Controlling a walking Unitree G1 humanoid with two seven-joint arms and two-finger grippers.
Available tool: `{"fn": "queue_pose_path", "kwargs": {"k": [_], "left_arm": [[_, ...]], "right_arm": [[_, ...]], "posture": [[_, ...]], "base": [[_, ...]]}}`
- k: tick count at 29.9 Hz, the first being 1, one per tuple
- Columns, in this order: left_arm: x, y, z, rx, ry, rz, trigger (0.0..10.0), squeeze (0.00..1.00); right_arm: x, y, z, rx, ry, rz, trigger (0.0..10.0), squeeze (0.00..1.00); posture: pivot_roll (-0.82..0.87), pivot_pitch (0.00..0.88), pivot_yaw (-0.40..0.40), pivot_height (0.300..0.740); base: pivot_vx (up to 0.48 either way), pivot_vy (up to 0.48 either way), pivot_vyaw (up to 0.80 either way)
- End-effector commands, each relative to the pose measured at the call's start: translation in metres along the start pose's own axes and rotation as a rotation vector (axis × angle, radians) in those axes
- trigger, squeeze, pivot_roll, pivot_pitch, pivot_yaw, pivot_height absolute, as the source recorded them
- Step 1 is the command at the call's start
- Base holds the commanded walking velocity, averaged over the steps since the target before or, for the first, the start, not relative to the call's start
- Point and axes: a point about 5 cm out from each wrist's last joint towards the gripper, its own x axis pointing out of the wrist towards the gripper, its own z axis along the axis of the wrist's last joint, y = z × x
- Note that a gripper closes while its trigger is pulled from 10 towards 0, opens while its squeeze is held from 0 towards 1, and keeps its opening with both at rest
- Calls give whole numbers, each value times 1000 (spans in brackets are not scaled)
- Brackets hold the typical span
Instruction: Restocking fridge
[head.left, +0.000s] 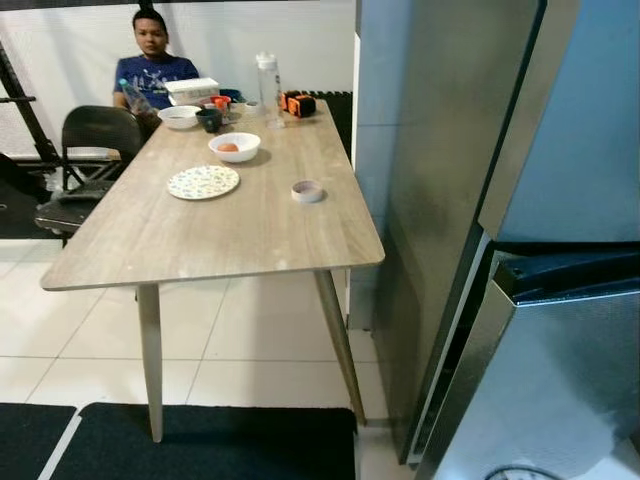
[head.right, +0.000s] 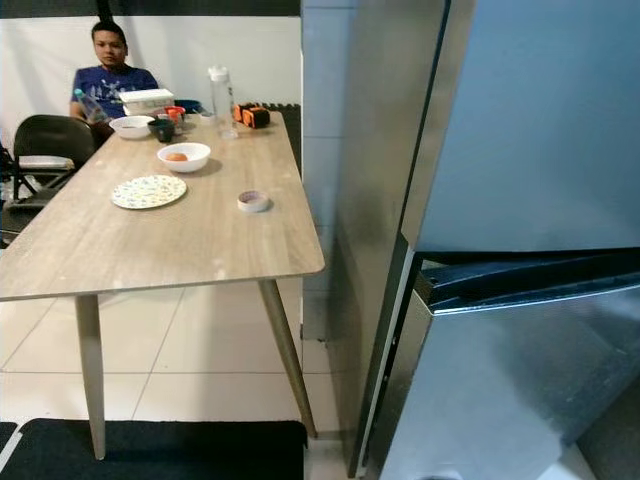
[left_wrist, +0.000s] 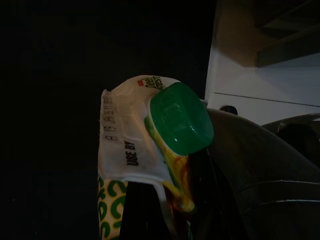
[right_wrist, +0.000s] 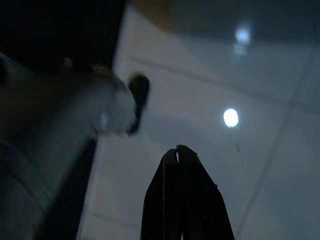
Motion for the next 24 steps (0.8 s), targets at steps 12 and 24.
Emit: {"fn": "queue_pose_path", "kwargs": {"k": [12, 24], "left_arm": [[-1, 3, -4, 30, 42, 12, 10000, 0], [-3, 2, -11, 21, 58, 38, 10000, 0]], "right_arm": [[-9, -26, -18, 193, -2, -220, 10000, 0], [-9, -30, -2, 165, -47, -240, 10000, 0]], "posture": [[-13, 0, -11, 740], [-18, 0, -21, 740]], "base": [[0, 0, 0], [0, 0, 0]]}}
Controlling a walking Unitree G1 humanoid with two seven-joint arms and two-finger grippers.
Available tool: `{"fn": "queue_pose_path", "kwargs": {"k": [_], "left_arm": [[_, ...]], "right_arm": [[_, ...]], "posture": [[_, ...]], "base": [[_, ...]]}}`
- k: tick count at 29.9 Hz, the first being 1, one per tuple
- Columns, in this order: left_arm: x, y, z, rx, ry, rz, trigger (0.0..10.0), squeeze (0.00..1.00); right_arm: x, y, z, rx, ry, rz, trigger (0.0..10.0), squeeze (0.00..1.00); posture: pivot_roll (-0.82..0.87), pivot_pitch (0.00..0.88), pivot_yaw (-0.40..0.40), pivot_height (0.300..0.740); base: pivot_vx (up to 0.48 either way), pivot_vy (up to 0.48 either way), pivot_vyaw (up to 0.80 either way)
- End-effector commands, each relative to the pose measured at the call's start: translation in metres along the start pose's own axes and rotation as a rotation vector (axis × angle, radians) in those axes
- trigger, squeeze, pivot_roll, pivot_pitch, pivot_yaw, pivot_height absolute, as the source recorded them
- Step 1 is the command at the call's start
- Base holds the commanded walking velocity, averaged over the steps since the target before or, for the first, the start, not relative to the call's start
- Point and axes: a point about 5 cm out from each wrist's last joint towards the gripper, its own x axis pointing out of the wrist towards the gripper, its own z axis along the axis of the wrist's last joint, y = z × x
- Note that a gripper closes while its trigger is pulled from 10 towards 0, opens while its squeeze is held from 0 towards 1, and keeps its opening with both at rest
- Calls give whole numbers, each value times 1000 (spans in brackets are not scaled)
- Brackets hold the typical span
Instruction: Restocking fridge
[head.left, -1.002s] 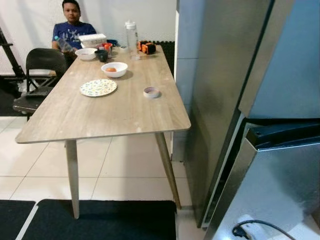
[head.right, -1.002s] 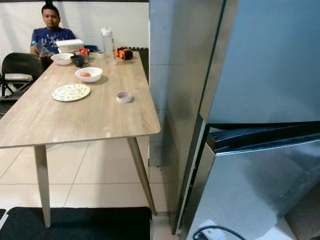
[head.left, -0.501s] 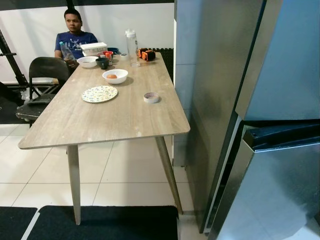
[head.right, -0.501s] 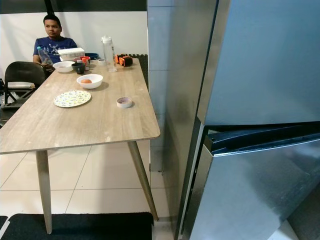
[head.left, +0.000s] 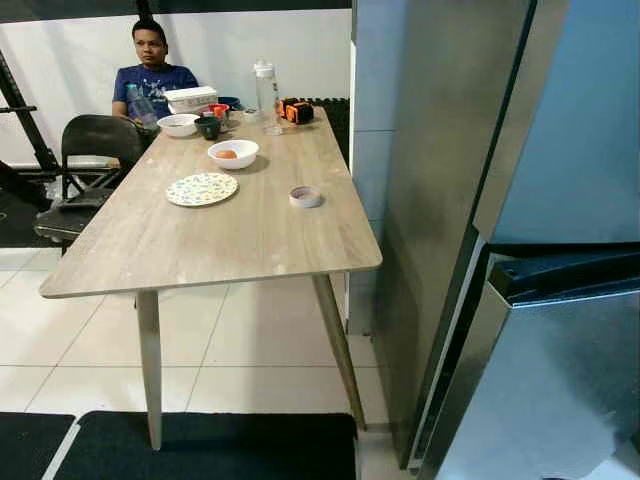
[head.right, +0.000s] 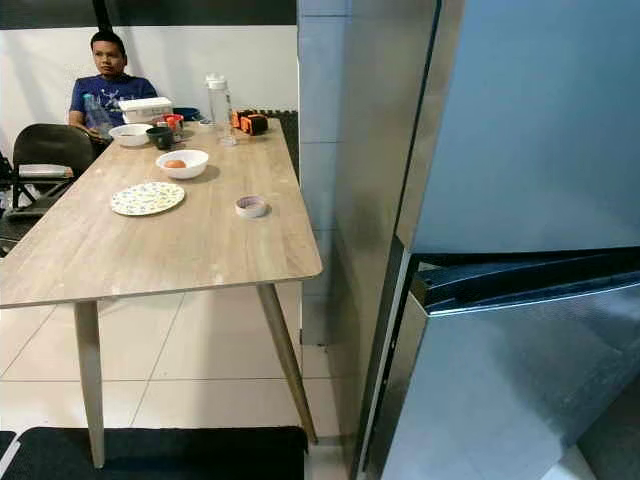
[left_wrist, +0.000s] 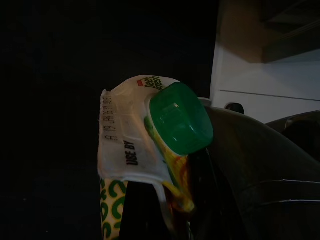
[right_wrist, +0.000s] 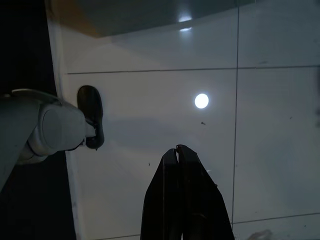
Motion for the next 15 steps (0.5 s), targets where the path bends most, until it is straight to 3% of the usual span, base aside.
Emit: {"fn": "queue_pose_path", "kwargs": {"k": [1, 9, 15], "left_arm": [[-3, 2, -9, 2, 36, 10, 10000, 0], [-8, 15, -12, 10, 54, 33, 10000, 0], [-5, 25, 11, 17, 2, 64, 10000, 0]], "right_arm": [[0, 0, 0, 3, -3, -6, 10000, 0], [3, 15, -5, 15, -2, 15, 10000, 0], [6, 41, -12, -16, 18, 72, 10000, 0]], "posture": [[-18, 0, -21, 740], [-36, 0, 31, 740], [-19, 0, 52, 740]], "base": [[0, 0, 0], [0, 0, 0], [0, 0, 0]]}}
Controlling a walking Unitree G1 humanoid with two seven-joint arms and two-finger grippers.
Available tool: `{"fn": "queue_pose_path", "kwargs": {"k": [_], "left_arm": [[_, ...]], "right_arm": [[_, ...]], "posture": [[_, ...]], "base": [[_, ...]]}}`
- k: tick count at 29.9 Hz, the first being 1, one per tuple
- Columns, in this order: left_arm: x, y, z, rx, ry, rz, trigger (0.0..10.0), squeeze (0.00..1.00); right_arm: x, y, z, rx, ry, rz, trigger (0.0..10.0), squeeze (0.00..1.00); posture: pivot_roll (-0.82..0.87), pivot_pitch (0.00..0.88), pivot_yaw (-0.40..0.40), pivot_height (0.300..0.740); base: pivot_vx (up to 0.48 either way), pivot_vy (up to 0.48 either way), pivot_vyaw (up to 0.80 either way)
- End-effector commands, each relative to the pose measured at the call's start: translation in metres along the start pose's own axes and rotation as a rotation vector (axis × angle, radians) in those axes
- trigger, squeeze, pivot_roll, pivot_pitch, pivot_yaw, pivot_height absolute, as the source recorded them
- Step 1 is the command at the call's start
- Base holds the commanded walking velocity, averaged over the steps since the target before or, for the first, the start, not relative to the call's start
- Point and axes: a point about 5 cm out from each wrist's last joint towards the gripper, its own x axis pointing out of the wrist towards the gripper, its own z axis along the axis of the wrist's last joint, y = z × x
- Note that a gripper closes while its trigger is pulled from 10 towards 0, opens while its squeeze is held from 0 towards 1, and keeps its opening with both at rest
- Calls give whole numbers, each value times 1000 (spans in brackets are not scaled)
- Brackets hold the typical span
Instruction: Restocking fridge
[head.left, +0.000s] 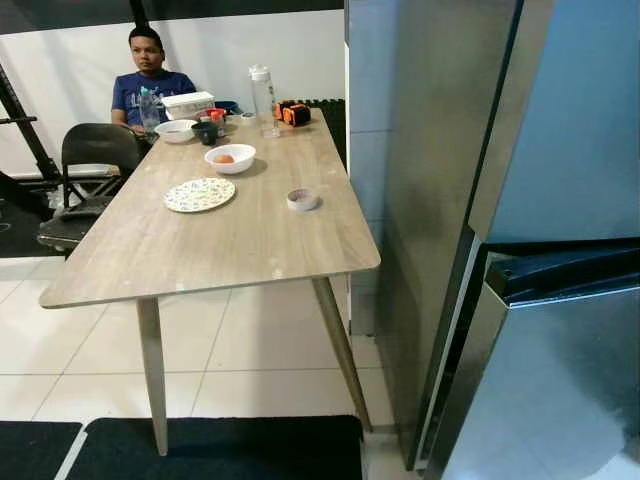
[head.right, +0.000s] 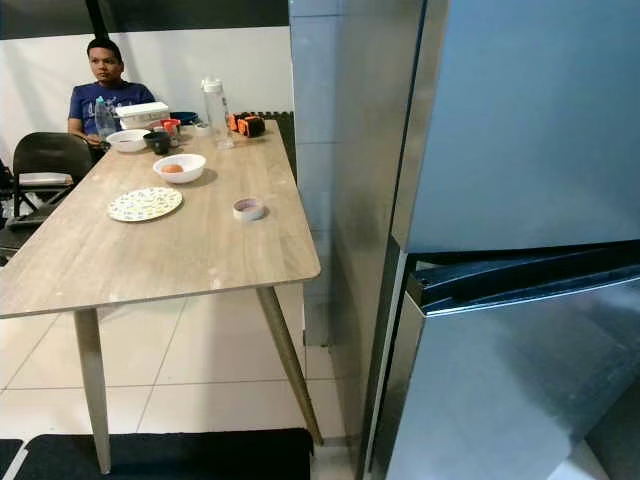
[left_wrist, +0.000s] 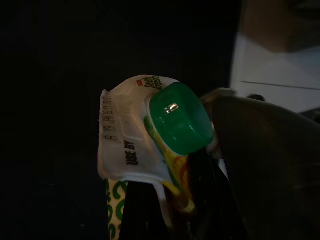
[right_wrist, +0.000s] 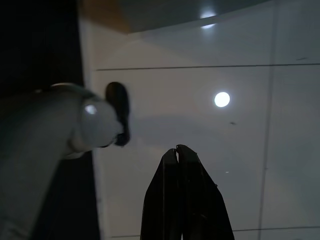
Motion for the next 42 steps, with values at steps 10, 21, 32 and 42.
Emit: {"fn": "queue_pose_path", "kwargs": {"k": [10, 21, 32, 42], "left_arm": [[2, 13, 26, 32, -42, 65, 10000, 0], [2, 23, 36, 266, 22, 157, 10000, 0], [1, 25, 28, 402, 77, 198, 10000, 0], [-1, 27, 23, 464, 81, 299, 10000, 0]], "right_arm": [[4, 20, 6, -51, 3, 29, 10000, 0], [7, 22, 34, -33, -58, -1, 10000, 0], [6, 18, 30, -40, -35, -22, 10000, 0], [6, 19, 21, -6, -14, -32, 10000, 0]], "posture": [[-9, 0, 29, 740], [-7, 0, 22, 740], [-11, 0, 16, 740], [-17, 0, 21, 740]], "base": [[0, 0, 0], [0, 0, 0], [0, 0, 0], [0, 0, 0]]}}
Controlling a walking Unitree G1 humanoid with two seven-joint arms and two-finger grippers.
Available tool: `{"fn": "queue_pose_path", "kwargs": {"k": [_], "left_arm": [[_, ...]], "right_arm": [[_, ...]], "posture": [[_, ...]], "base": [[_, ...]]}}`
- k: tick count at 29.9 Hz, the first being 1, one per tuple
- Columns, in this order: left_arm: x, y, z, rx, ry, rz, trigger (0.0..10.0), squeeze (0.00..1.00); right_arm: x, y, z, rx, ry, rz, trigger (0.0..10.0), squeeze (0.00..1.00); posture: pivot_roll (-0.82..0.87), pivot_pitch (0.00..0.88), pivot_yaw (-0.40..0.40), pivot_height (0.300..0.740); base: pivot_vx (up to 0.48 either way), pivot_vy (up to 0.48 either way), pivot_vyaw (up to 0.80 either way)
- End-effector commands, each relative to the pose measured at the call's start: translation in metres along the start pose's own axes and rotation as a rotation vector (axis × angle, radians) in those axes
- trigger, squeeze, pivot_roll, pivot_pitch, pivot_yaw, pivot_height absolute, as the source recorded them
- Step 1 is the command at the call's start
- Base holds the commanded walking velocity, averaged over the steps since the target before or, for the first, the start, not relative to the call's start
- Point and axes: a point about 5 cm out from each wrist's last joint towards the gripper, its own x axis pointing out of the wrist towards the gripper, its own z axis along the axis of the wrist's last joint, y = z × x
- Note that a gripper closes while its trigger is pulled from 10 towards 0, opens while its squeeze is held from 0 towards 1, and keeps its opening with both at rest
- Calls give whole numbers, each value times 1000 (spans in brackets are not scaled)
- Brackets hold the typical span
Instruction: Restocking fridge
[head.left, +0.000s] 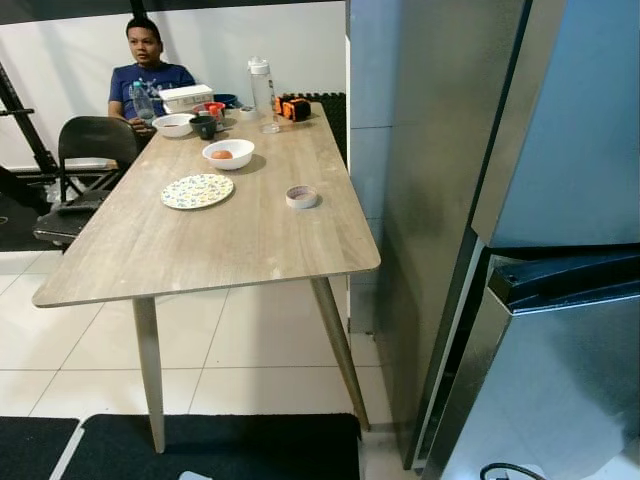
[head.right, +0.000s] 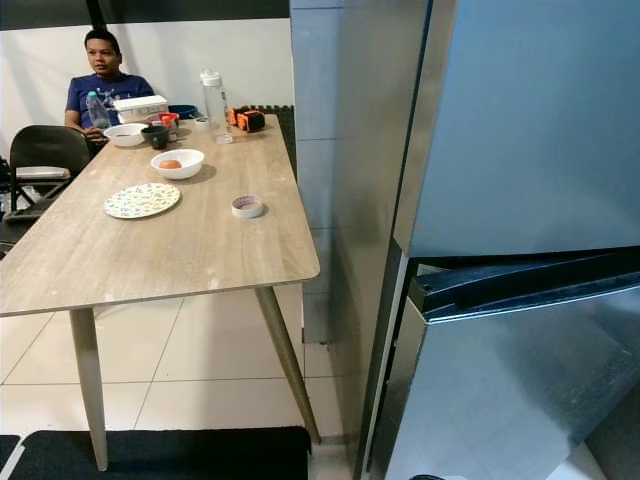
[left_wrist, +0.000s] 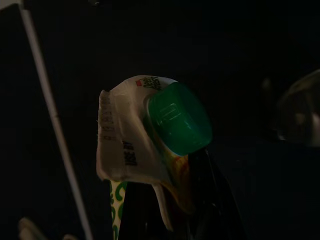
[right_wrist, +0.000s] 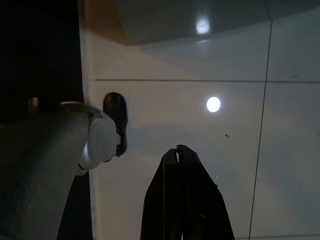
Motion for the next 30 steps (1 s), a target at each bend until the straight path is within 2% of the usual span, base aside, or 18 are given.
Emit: {"fn": "queue_pose_path", "kwargs": {"k": [1, 5, 11, 16, 24, 30], "left_arm": [[-1, 3, -4, 10, 20, 43, 10000, 0], [0, 0, -3, -65, 22, 42, 10000, 0], [1, -5, 0, -99, 19, 34, 10000, 0], [1, -7, 0, -172, 31, 50, 10000, 0], [1, -7, 0, -162, 34, 44, 10000, 0], [1, -9, -1, -186, 38, 34, 10000, 0]], "right_arm": [[0, 3, -4, 29, 15, -6, 10000, 0], [0, 3, -5, 26, 19, -7, 10000, 0], [0, 3, -5, 23, 22, -7, 10000, 0], [0, 4, -3, 23, 18, -4, 10000, 0], [0, 2, -4, 34, 20, -6, 10000, 0], [0, 3, -7, 20, 45, -5, 10000, 0]], "posture": [[-17, 0, 21, 740], [-16, 0, 24, 740], [-13, 0, 23, 740], [-28, 0, 31, 740], [-31, 0, 34, 740], [-27, 0, 31, 740]], "base": [[0, 0, 0], [0, 0, 0], [0, 0, 0], [0, 0, 0], [0, 0, 0], [0, 0, 0]]}}
